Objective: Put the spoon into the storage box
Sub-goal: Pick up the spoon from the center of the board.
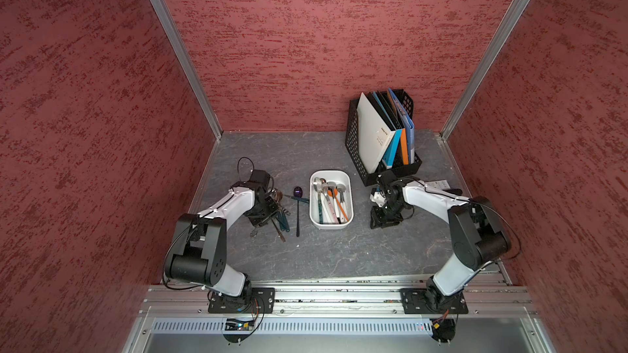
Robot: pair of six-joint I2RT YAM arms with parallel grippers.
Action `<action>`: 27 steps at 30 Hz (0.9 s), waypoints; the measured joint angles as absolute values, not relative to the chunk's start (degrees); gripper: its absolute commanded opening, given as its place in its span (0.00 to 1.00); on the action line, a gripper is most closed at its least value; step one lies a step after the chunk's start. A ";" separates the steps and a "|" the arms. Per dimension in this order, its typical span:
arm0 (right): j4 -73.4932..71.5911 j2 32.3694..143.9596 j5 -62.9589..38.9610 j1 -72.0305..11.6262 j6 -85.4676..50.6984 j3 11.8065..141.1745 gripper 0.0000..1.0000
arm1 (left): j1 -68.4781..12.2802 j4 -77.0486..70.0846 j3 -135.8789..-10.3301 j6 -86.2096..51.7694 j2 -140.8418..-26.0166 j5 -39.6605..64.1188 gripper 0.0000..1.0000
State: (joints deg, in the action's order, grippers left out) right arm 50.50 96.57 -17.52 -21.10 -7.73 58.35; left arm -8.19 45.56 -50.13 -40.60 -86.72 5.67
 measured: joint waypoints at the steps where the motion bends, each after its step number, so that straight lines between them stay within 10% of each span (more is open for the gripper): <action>1: 50.50 96.57 -17.58 -21.10 -7.75 58.35 0.47 | -8.34 45.56 -50.00 -40.58 -86.50 5.67 0.33; 27: 50.46 97.32 -17.89 -21.10 -7.94 58.43 0.47 | -8.64 45.93 -51.59 -40.62 -92.66 3.81 0.32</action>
State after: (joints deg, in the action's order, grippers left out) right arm 50.46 97.32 -17.89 -21.10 -7.94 58.43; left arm -8.64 45.93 -51.59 -40.62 -92.66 3.81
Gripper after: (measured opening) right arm 0.474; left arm 0.325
